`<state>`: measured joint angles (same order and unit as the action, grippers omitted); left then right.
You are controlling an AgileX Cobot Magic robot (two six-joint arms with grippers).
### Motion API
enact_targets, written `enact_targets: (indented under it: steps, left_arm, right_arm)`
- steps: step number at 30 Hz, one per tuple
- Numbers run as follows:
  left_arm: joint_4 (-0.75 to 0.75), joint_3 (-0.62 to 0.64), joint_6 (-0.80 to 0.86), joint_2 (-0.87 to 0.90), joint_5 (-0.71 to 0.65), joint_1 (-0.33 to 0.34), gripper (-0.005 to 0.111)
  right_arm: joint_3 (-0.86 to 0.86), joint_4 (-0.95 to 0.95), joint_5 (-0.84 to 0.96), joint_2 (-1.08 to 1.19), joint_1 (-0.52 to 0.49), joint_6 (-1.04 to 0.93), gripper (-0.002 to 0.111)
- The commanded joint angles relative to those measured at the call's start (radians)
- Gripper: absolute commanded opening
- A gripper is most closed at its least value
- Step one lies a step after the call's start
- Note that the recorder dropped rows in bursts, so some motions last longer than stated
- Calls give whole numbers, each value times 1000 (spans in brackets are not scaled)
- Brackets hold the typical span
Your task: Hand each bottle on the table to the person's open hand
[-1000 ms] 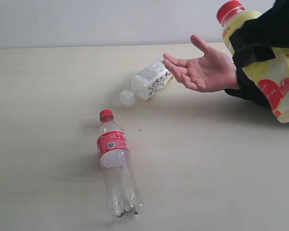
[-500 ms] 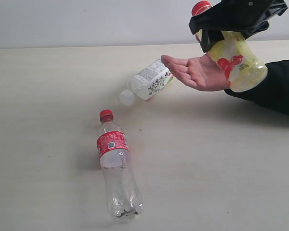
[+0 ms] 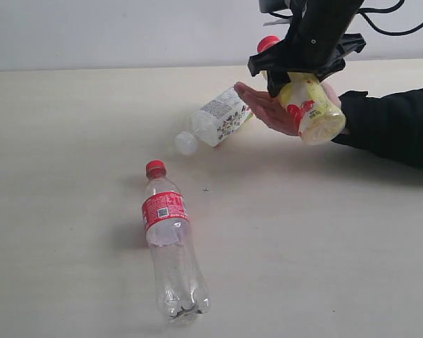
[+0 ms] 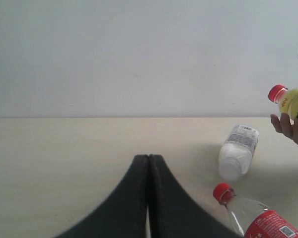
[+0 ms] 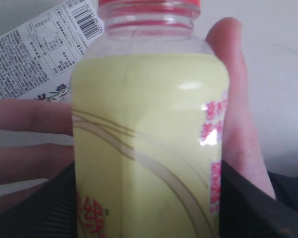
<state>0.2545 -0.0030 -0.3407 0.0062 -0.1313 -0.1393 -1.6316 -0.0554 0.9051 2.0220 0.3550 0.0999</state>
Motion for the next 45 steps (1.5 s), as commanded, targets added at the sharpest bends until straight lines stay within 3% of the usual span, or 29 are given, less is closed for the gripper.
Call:
enact_targets:
  steps: [1, 3, 6, 7, 11, 14, 25, 31, 34, 36, 40, 45]
  left_arm:
    - [1, 3, 2, -6, 3, 2, 0]
    - [1, 3, 2, -6, 3, 2, 0]
    - [1, 3, 2, -6, 3, 2, 0]
    - [1, 3, 2, -6, 3, 2, 0]
    - [1, 3, 2, -6, 3, 2, 0]
    - [1, 3, 2, -6, 3, 2, 0]
    - [1, 3, 2, -6, 3, 2, 0]
    - [1, 3, 2, -6, 3, 2, 0]
    - [1, 3, 2, -6, 3, 2, 0]
    - [1, 3, 2, -6, 3, 2, 0]
    - [1, 3, 2, -6, 3, 2, 0]
    - [1, 3, 2, -6, 3, 2, 0]
  right_arm:
    - [-11, -6, -7, -1, -5, 10, 1]
    - [-11, -6, -7, -1, -5, 10, 7]
    - [-11, -6, -5, -1, -5, 0, 32]
    - [-11, -6, -3, -1, -5, -3, 45]
    - [-11, -4, -3, -3, -5, -3, 75]
    - [-11, -6, -1, -3, -5, -3, 80]
    - [-11, -26, 3, -104, -5, -1, 80]
    - [-11, -34, 172, -201, -5, -23, 80]
    - [-11, -35, 305, -256, -5, -30, 77]
    - [7, -35, 316, -314, -5, -28, 68]
    - [114, -20, 316, -483, -5, -28, 37]
    - [359, -3, 156, -799, -5, -28, 0]
